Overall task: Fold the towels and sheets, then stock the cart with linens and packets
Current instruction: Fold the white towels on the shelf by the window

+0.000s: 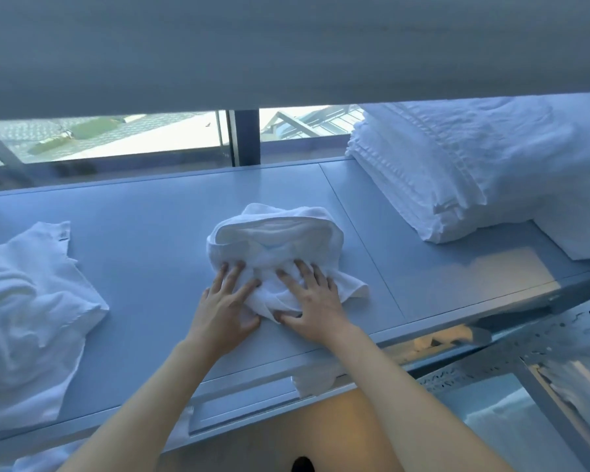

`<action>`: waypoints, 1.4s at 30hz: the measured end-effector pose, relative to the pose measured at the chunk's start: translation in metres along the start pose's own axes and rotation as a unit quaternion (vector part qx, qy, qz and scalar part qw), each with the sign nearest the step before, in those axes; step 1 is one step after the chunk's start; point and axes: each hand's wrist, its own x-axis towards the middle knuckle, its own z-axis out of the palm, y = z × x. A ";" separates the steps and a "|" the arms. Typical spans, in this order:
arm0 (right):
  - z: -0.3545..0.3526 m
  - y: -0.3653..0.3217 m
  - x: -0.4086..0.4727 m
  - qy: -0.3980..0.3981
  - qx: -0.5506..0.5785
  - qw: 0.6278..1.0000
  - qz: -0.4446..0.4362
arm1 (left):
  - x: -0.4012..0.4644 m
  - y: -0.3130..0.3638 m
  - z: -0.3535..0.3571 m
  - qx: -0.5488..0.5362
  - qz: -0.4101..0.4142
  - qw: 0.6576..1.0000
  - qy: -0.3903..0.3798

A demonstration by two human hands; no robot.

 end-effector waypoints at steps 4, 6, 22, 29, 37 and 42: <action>0.018 -0.047 -0.013 0.018 -0.005 1.000 -0.009 | -0.038 -0.034 -0.014 -0.006 -0.008 1.000 0.007; 0.026 -0.068 -0.019 0.024 -0.002 1.000 -0.009 | -0.054 -0.050 -0.021 -0.005 -0.013 1.000 0.006; -0.040 -0.159 -0.020 0.182 0.060 0.972 -0.138 | -0.114 -0.092 -0.053 -0.090 0.080 0.993 -0.010; -0.077 -0.154 0.074 0.047 0.060 0.983 -0.165 | -0.122 -0.079 -0.073 -0.159 -0.010 0.986 0.040; -0.010 -0.124 0.083 -0.114 0.078 0.978 -0.157 | -0.111 -0.051 -0.056 -0.078 -0.224 0.968 0.083; -0.015 -0.105 0.065 -0.035 0.113 0.978 -0.169 | -0.095 -0.040 -0.057 -0.002 -0.234 0.960 0.156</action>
